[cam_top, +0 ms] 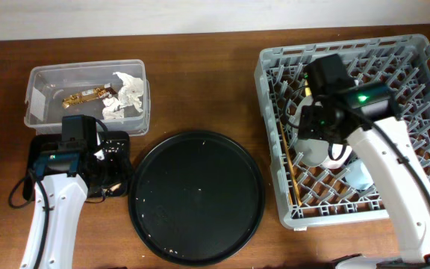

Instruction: Sort waste into correct bins and load items into the dishwasher rack

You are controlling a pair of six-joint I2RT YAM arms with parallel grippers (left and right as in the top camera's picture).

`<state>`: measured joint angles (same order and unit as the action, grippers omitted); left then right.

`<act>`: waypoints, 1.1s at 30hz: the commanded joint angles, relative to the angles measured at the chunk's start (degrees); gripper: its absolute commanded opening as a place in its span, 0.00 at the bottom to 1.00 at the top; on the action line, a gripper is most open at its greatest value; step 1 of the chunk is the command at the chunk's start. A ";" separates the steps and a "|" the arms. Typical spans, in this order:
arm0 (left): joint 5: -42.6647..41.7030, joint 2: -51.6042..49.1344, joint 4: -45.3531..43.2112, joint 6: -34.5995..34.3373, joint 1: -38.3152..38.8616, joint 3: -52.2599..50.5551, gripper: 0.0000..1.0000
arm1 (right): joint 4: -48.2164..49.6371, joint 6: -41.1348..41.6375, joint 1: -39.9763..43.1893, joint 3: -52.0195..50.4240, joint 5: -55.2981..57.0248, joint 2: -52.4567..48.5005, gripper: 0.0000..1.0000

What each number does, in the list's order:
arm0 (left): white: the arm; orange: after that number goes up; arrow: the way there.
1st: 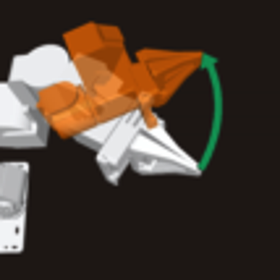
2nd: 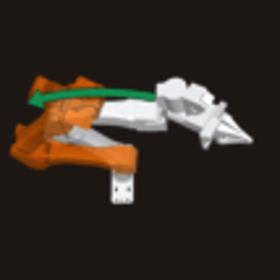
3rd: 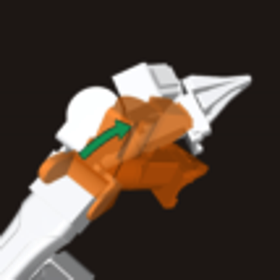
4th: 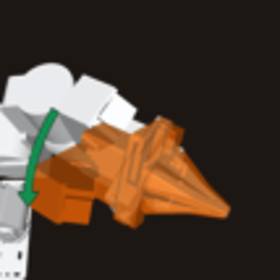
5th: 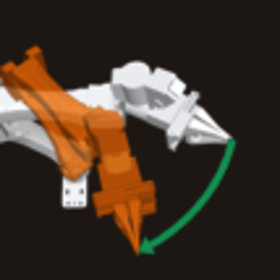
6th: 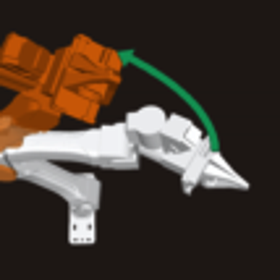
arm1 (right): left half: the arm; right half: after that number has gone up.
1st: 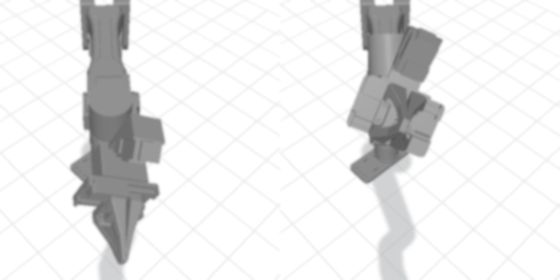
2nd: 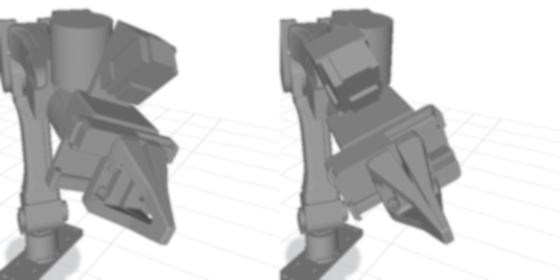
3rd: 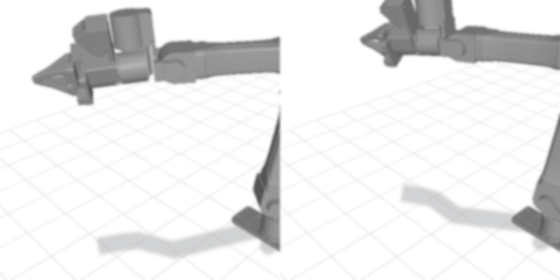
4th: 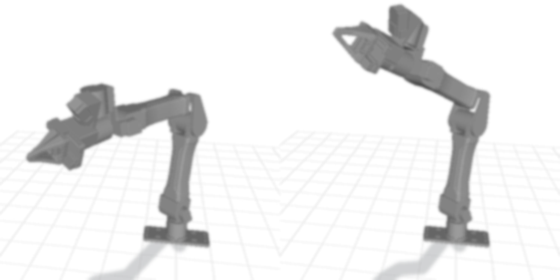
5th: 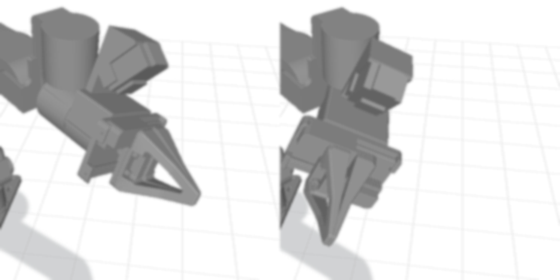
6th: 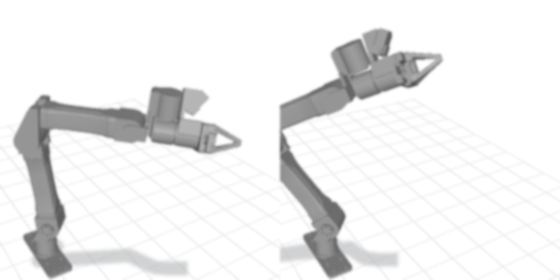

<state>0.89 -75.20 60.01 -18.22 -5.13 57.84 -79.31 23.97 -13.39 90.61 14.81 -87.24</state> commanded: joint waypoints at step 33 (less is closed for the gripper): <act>-5.84 41.75 0.76 13.14 7.76 -5.92 0.99 | 17.25 -19.08 6.71 -29.97 -18.69 26.64 0.99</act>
<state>-4.32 -33.85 60.84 -6.17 2.52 52.38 -62.08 4.49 -6.83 60.69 -4.16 -61.84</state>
